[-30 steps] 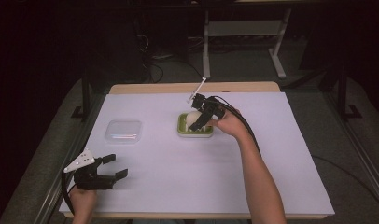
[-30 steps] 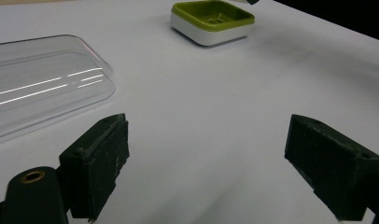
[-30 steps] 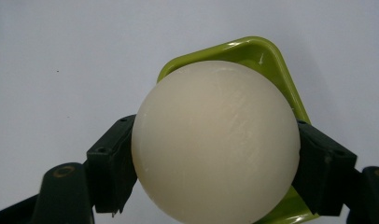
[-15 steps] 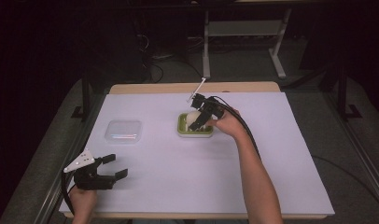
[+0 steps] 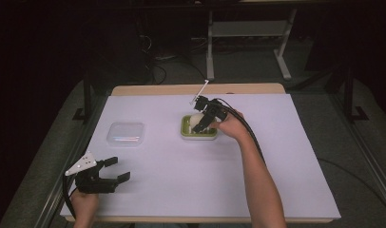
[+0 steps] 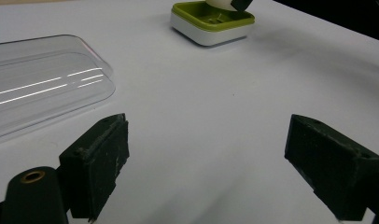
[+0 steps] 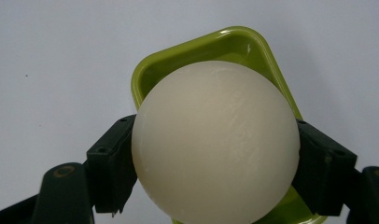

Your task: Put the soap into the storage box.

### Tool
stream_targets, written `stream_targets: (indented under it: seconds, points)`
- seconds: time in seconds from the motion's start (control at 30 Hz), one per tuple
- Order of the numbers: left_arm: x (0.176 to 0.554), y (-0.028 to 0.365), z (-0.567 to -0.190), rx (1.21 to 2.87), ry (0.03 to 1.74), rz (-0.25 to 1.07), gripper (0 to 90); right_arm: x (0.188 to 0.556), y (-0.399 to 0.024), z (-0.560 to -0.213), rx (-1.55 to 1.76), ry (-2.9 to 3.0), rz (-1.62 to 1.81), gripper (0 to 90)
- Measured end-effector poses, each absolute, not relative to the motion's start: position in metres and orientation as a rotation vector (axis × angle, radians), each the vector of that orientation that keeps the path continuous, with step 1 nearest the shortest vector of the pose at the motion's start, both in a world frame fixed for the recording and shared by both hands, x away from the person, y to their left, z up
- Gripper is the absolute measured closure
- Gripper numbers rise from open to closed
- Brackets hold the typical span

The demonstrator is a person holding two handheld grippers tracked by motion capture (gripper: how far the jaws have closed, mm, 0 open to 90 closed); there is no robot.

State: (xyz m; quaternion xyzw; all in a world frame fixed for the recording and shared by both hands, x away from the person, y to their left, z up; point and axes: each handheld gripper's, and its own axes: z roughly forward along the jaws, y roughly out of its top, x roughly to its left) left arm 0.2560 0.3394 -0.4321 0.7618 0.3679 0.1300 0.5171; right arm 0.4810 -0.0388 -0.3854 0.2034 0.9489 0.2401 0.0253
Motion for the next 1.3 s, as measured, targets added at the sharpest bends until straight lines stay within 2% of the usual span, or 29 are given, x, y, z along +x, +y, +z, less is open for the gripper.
stream_targets:
  seconds: [1.3]
  points:
    - [0.256,0.340,-0.432,1.830,0.884,0.312,13.1,0.487,-0.036,-0.398,0.698,2.927,0.691,23.7]
